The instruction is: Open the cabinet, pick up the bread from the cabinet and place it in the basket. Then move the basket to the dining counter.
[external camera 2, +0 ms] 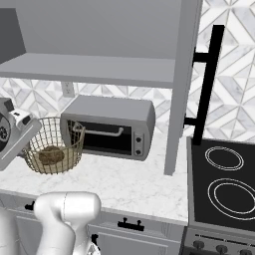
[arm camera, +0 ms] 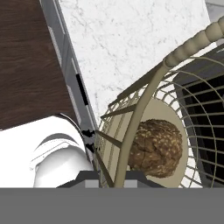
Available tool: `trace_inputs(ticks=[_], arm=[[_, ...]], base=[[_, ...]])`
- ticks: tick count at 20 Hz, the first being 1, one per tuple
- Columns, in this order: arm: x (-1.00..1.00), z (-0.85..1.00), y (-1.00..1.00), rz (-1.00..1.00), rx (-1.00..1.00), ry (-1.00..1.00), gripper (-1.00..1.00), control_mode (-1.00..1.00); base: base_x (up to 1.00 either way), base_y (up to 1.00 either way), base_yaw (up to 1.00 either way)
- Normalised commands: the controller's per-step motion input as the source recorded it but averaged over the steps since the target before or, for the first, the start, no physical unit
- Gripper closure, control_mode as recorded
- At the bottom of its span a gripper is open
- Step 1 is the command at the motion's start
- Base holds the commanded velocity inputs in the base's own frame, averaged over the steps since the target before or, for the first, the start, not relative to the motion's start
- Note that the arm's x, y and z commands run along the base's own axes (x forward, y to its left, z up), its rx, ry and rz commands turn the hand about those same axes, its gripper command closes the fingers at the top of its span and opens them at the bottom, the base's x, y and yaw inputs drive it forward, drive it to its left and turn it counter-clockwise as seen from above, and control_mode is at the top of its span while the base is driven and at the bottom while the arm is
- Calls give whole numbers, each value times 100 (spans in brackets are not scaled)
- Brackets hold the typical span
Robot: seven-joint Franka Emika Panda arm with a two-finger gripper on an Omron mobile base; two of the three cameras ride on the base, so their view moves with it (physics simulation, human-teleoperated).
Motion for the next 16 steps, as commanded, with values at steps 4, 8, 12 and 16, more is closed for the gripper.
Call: trace_inputs(ticks=[4, 8, 12, 16], arm=[[0, 0, 0, 0, 0, 0, 100, -100], [0, 0, 0, 0, 0, 0, 100, -100], [-1, 0, 0, 0, 0, 0, 100, 100], [0, 0, 0, 0, 0, 0, 100, 100]], base=[[0, 0, 0], [0, 0, 0], [-17, 0, 0], [-100, -1, 0]])
